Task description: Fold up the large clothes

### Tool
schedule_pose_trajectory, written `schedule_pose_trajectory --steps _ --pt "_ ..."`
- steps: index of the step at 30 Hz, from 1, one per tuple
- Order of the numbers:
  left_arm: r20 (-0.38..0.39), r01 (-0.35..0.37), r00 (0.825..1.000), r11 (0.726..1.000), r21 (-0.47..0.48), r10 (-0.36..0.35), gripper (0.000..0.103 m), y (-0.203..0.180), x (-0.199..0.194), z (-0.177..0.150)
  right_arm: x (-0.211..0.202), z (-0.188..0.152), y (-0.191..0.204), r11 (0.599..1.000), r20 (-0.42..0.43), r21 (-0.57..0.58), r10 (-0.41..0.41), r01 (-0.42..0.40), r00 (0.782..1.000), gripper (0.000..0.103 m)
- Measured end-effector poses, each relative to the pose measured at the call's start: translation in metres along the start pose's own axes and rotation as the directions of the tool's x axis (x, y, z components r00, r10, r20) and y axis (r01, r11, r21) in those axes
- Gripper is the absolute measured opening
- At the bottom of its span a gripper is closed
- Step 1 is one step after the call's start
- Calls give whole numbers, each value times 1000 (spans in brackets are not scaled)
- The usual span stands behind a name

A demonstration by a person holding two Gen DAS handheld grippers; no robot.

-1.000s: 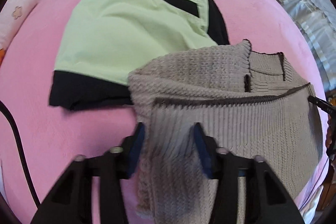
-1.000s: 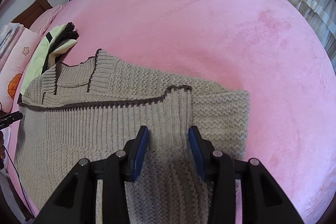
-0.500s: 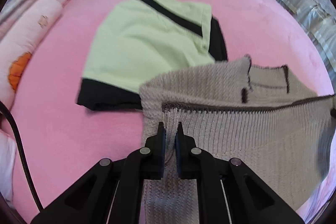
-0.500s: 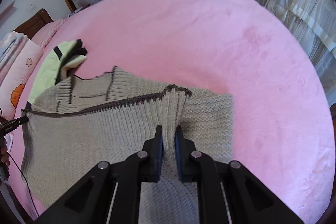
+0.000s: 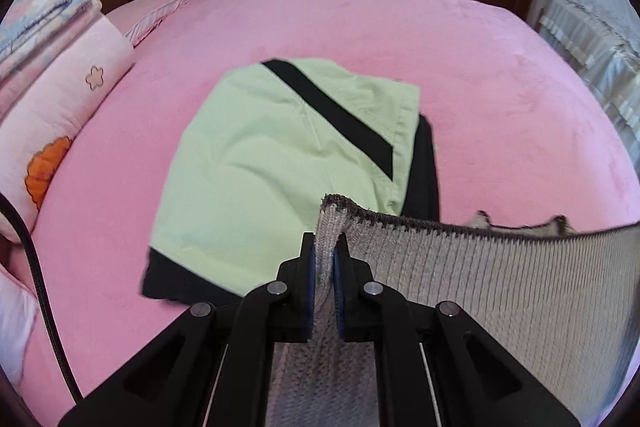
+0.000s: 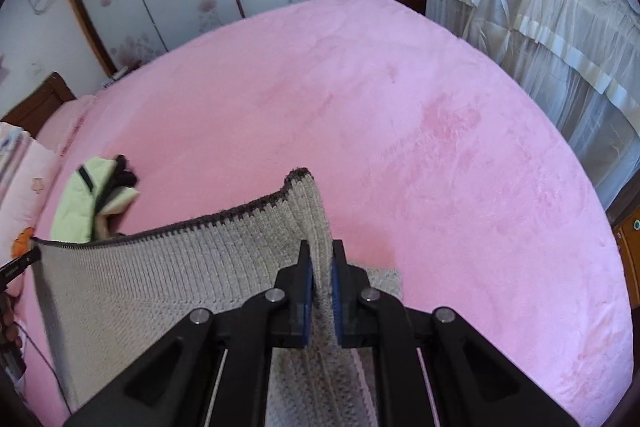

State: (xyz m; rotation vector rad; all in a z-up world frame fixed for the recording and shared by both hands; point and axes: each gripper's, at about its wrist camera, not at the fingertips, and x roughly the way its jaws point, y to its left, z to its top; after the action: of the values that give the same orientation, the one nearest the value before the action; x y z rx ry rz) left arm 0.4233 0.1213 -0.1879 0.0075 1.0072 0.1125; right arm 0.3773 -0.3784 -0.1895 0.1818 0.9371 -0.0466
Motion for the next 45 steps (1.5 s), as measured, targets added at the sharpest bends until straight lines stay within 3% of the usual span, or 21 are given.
schedule_pose_trajectory --steps 5,10,16,20,25,33,37,40,43,45 --pt "-19 -25 1000 998 -54 24 6 -1 36 -8 47 -8 -8 997 -36 44 -57 58 998 7" --pt "9 -39 999 997 -74 39 6 0 44 -8 49 -4 -15 992 15 101 -71 69 997 7" --pt "-11 -92 996 995 -34 92 6 -10 72 -21 78 -19 -7 987 -48 35 -155 157 987 7" --pt "-14 -103 995 995 -18 103 9 -16 75 -22 76 -16 1 983 -52 3 -184 184 982 9" --pt "-57 -70 996 996 -46 67 29 -6 64 -14 44 -10 4 992 -19 5 -124 124 992 17" --pt "-75 26 997 997 -78 -32 33 11 -25 -23 -55 -22 35 997 56 -70 -16 20 998 25" --pt "-68 119 990 987 -111 -127 48 9 -84 -44 -101 -48 69 992 47 -100 87 -82 995 31" --pt "-65 197 976 970 -140 -207 53 0 -109 -66 -118 -74 96 979 26 -96 182 -179 983 34" --pt "-69 212 972 963 -167 -226 53 -17 -118 -102 -117 -110 127 966 9 -110 235 -232 972 37" --pt "-87 192 973 962 -195 -212 53 -30 -112 -132 -108 -137 147 969 10 -141 205 -201 979 37"
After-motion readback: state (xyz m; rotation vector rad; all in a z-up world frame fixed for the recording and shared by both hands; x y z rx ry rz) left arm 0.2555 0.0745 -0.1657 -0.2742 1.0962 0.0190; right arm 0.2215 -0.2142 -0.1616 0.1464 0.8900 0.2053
